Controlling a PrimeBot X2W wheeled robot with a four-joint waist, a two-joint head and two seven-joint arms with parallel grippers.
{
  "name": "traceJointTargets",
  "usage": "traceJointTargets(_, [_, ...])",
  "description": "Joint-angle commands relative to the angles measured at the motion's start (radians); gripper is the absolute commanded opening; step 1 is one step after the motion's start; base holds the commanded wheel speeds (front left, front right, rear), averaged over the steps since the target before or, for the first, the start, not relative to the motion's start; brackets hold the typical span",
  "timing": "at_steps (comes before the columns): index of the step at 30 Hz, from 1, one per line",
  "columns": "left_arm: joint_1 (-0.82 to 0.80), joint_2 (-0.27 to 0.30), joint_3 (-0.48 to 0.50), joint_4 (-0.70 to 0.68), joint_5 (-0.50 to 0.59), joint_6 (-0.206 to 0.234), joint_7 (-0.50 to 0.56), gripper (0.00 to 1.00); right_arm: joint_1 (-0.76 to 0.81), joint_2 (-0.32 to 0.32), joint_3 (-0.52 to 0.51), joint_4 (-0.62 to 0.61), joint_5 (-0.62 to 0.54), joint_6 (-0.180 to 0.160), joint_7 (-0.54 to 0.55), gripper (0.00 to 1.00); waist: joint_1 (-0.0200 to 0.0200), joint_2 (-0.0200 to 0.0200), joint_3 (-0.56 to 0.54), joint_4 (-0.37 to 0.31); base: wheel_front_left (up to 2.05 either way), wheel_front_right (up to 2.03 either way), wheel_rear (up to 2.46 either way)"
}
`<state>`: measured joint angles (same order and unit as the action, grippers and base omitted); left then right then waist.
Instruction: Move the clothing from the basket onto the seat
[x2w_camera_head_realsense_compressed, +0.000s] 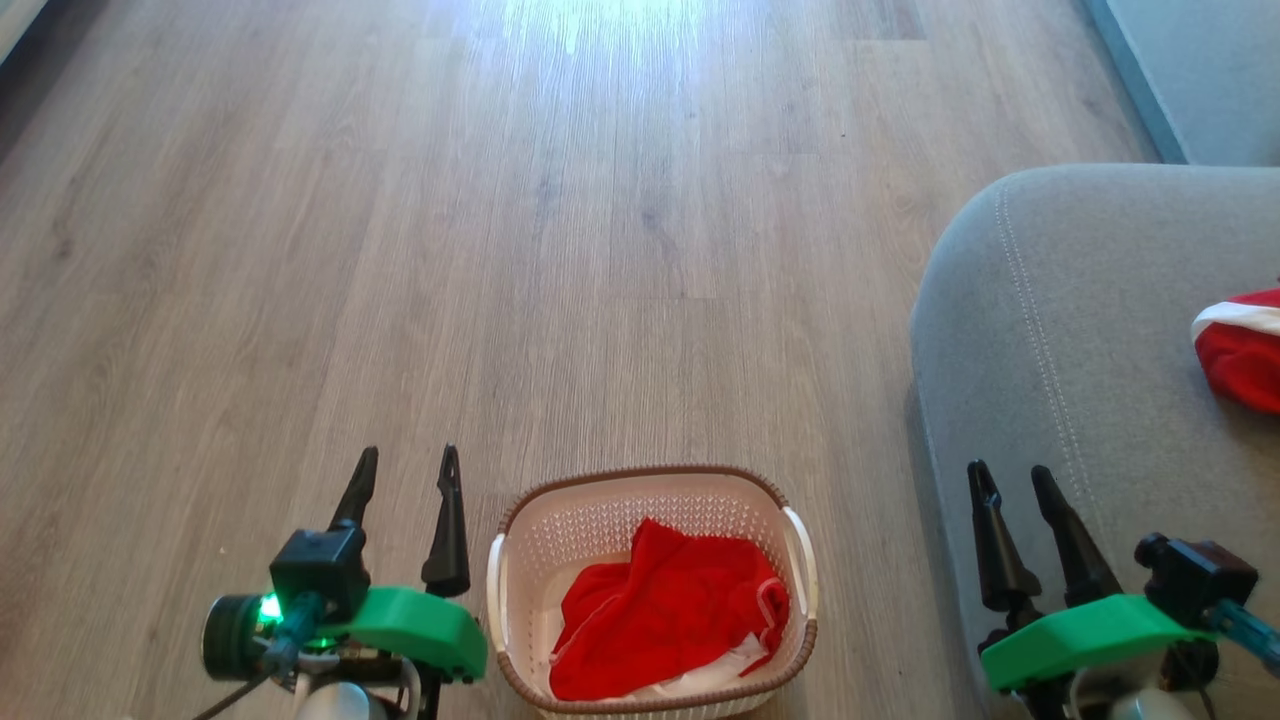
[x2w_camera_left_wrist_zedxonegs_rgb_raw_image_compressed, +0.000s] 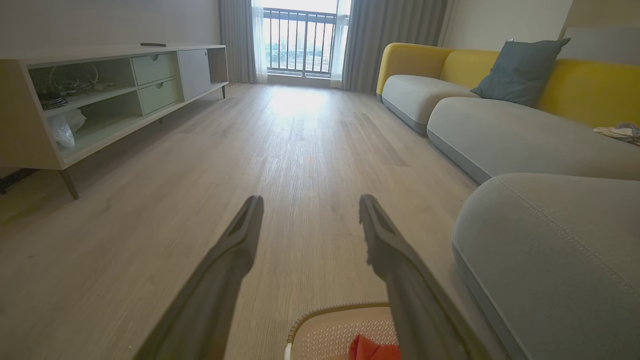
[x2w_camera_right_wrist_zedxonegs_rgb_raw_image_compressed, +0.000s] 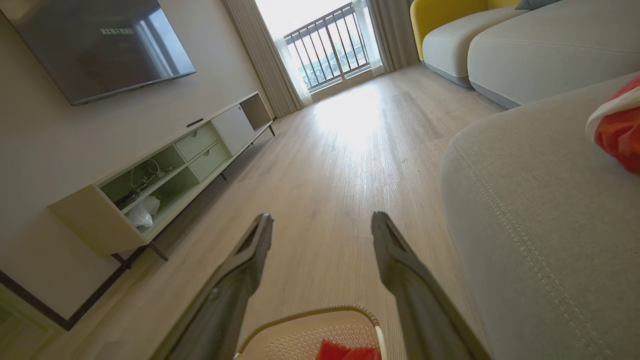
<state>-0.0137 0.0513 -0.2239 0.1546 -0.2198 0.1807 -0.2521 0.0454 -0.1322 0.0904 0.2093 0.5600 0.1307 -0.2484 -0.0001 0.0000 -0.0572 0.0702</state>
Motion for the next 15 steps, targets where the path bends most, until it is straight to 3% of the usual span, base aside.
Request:
traceJointTargets(1, [-0.023,-0.001,0.029,-0.03,0.004,0.006,-0.01,1.0,-0.02,-0.001,0.01,-0.032,-0.013,0.0,-0.013,1.0,0.0001,0.0,0.004,0.002,0.0,0.0,0.0])
traceJointTargets(15, [-0.024,-0.001,0.0,0.011,-0.016,-0.028,-0.01,1.0,-0.021,0.009,-0.023,-0.024,-0.024,0.0,-0.013,1.0,0.0001,0.0,0.013,0.003,0.0,0.0,0.0])
